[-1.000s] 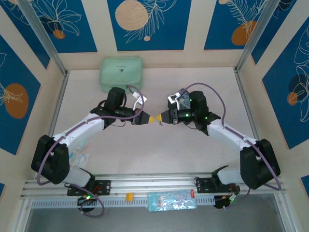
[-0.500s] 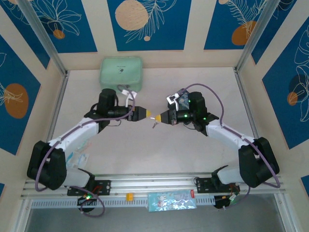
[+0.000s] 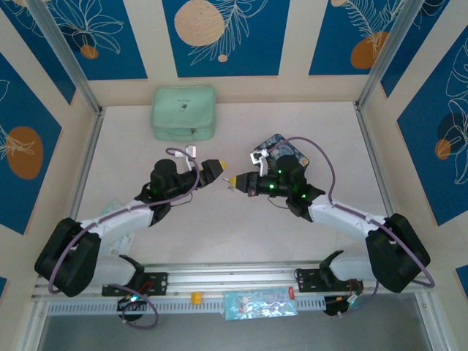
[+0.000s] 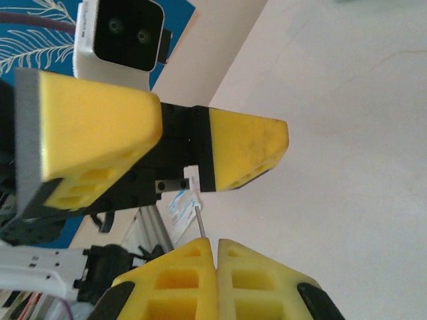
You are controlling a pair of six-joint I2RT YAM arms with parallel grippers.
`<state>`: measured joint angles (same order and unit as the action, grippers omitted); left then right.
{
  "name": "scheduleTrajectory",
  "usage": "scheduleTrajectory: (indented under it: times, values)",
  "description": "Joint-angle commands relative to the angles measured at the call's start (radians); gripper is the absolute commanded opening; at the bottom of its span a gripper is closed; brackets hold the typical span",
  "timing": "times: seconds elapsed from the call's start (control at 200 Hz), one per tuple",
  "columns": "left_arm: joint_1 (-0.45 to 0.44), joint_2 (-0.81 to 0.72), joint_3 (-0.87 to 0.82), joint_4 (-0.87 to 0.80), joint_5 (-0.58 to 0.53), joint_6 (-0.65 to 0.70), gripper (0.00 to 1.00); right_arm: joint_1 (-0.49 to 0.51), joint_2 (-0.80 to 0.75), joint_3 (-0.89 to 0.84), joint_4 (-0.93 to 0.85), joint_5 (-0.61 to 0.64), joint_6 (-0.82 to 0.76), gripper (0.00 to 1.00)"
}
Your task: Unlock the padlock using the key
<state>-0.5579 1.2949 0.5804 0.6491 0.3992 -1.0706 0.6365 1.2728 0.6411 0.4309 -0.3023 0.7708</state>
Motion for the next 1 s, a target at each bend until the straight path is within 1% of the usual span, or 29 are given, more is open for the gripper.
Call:
scheduleTrajectory:
  times: [0.0,0.14,0.295,0.42,0.5,0.56,0.71,0.785,0.885,0.995]
  values:
    - [-0.016,-0.019,-0.009,0.107,-0.083,-0.064,0.85,0.044,-0.045,-0.010,0.051,0.196,-0.021,0.01]
    - [-0.026,-0.020,-0.017,0.133,-0.110,-0.092,0.85,0.070,-0.061,-0.038,0.097,0.280,-0.031,0.01]
    - [-0.039,-0.020,-0.033,0.161,-0.149,-0.118,0.85,0.080,-0.065,-0.053,0.139,0.330,-0.040,0.02]
    - [-0.051,-0.020,-0.028,0.173,-0.165,-0.126,0.85,0.075,-0.062,-0.053,0.156,0.318,-0.066,0.02]
    - [-0.061,-0.019,-0.019,0.164,-0.173,-0.133,0.85,0.081,-0.060,-0.060,0.193,0.325,-0.122,0.01]
    - [-0.069,-0.013,-0.014,0.160,-0.178,-0.139,0.84,0.088,-0.055,-0.060,0.207,0.327,-0.195,0.00]
    - [-0.078,-0.001,-0.010,0.162,-0.192,-0.178,0.81,0.101,-0.044,-0.040,0.179,0.343,-0.387,0.00]
    - [-0.079,0.002,-0.001,0.145,-0.195,-0.202,0.80,0.118,-0.039,-0.023,0.156,0.356,-0.524,0.00]
    - [-0.079,-0.006,0.011,0.129,-0.204,-0.231,0.78,0.178,-0.031,0.008,0.107,0.474,-0.761,0.00]
    - [-0.079,-0.033,0.031,0.052,-0.218,-0.238,0.77,0.220,-0.007,0.015,0.125,0.537,-0.936,0.00]
